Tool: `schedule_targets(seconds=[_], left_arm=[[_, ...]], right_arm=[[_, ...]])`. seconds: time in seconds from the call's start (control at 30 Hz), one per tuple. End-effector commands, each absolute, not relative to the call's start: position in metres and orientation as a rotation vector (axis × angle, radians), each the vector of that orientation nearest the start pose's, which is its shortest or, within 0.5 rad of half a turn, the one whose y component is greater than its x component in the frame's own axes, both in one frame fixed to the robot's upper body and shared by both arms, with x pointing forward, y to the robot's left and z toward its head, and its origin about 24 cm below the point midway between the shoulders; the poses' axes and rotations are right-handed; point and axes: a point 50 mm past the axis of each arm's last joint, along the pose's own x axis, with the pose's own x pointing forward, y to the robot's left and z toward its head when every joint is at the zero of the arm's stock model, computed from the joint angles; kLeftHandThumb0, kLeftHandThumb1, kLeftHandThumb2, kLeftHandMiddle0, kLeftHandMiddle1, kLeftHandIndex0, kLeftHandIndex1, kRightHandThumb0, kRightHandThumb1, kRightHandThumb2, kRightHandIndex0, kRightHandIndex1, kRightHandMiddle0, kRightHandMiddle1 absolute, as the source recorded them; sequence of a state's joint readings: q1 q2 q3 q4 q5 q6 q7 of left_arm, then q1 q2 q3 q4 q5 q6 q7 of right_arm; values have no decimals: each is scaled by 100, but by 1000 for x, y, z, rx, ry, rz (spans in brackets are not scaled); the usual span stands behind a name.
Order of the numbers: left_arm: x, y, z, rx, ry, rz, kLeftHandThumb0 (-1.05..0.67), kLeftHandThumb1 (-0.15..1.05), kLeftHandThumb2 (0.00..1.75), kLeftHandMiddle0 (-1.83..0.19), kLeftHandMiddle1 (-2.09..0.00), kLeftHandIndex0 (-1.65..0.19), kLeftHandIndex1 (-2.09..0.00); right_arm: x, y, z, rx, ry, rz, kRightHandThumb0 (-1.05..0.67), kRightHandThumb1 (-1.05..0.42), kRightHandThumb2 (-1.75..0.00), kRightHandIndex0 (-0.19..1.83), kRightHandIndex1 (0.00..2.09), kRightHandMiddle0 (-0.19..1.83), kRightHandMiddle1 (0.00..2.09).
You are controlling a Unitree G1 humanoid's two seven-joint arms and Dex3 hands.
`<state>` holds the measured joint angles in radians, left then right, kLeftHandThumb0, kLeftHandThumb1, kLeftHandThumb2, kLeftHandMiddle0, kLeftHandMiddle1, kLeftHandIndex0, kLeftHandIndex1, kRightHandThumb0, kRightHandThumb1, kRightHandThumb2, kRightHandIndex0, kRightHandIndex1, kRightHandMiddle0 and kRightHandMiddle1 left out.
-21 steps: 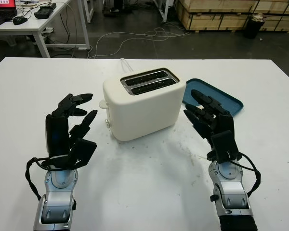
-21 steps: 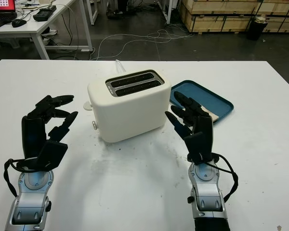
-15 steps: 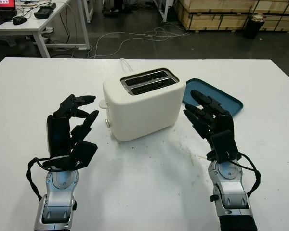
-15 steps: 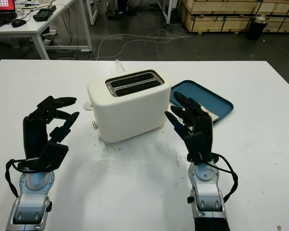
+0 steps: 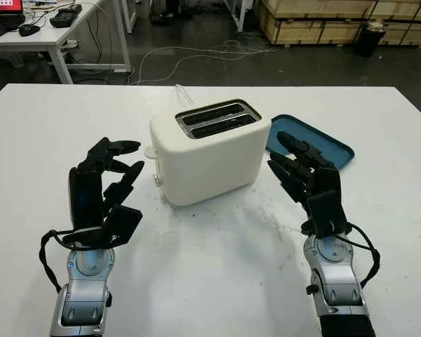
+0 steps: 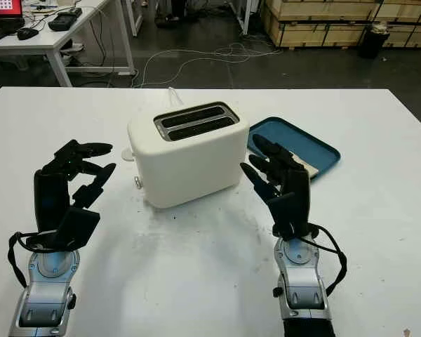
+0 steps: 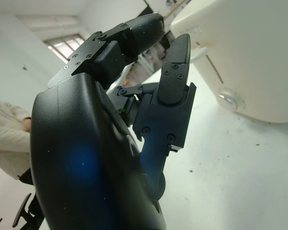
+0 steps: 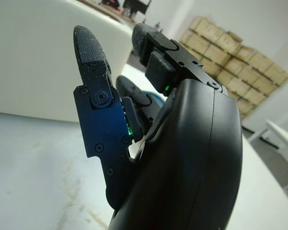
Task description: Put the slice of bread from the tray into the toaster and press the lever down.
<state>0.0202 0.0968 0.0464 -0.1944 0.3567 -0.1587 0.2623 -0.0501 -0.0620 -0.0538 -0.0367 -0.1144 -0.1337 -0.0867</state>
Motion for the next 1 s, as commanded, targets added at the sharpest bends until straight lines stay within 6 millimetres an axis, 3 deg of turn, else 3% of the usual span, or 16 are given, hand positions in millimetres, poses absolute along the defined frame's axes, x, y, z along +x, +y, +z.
schedule_targets(seconds=[0.0,0.17,0.37,0.7,0.97], left_arm=[[243,179,105,417,-407,290,-36,92,11,-58,-140,-64,-82],[244,179,105,408,-400,289,-37,92,12,-57,-139,-63,-82],[244,179,105,415,-398,287,-36,92,11,-58,-139,-63,-82],[244,178,106,411,-403,287,-38,92,12,-59,-139,-63,-81],[245,178,107,415,-407,286,-38,92,12,-59,-139,-64,-81]], right_arm=[[257,-182,93,-225,-338,-136,-55,-87,0,75,17,75,0],[257,-206,114,-476,-500,-207,-50,-88,-1,72,14,73,0],[274,-237,115,-809,-541,-270,-40,-81,0,68,8,70,0],[305,-280,104,-1118,-365,-204,-44,-76,0,67,3,64,0],[323,-286,98,-1344,-271,-37,-58,-74,0,58,0,54,0]])
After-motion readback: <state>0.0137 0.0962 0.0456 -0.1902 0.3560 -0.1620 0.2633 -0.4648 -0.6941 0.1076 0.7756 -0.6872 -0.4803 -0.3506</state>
